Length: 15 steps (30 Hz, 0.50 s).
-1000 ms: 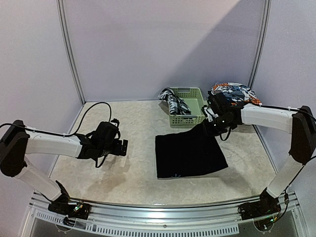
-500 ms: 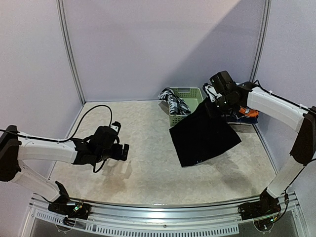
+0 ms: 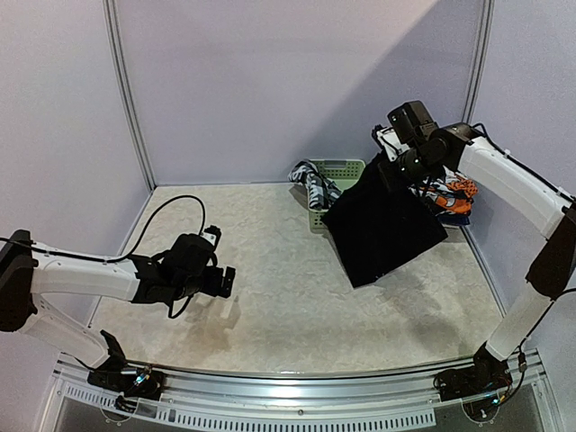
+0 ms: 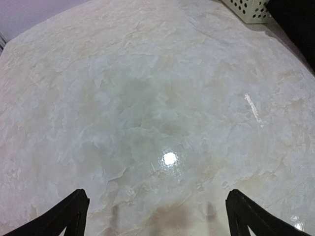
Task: Fold and stack the mixed laundry pile
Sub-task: Place the square-folded T-shirt at the corner of the board.
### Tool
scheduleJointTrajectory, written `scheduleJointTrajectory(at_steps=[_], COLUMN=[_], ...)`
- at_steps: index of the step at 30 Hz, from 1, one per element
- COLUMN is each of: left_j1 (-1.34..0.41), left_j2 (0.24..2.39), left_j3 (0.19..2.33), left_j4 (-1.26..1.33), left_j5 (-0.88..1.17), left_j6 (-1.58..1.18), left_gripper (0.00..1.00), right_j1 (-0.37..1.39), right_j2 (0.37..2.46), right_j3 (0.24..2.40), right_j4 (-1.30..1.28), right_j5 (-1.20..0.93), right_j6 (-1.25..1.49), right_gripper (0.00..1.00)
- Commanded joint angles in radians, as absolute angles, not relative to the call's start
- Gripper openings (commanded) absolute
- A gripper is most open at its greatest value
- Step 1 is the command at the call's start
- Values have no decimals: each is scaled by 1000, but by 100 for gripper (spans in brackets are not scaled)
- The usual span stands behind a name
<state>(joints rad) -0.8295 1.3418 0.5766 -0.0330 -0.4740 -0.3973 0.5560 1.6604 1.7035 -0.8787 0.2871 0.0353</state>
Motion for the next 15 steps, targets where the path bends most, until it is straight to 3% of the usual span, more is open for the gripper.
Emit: scheduleJointTrajectory(at_steps=[1,15], left_j1=[-847,-866], left_j2=[1352,1398], left_j3=[561,549], left_j4=[-17,58], left_j5=[-455,-437], left_j6=[-397,-408], left_gripper=[99,100], right_j1=[550,549], right_j2=[1679,1795], right_j3=[1807,2137], right_j4=[-923,-1040], right_j5=[326,414], right_j6=[14,39], right_gripper=[0,0])
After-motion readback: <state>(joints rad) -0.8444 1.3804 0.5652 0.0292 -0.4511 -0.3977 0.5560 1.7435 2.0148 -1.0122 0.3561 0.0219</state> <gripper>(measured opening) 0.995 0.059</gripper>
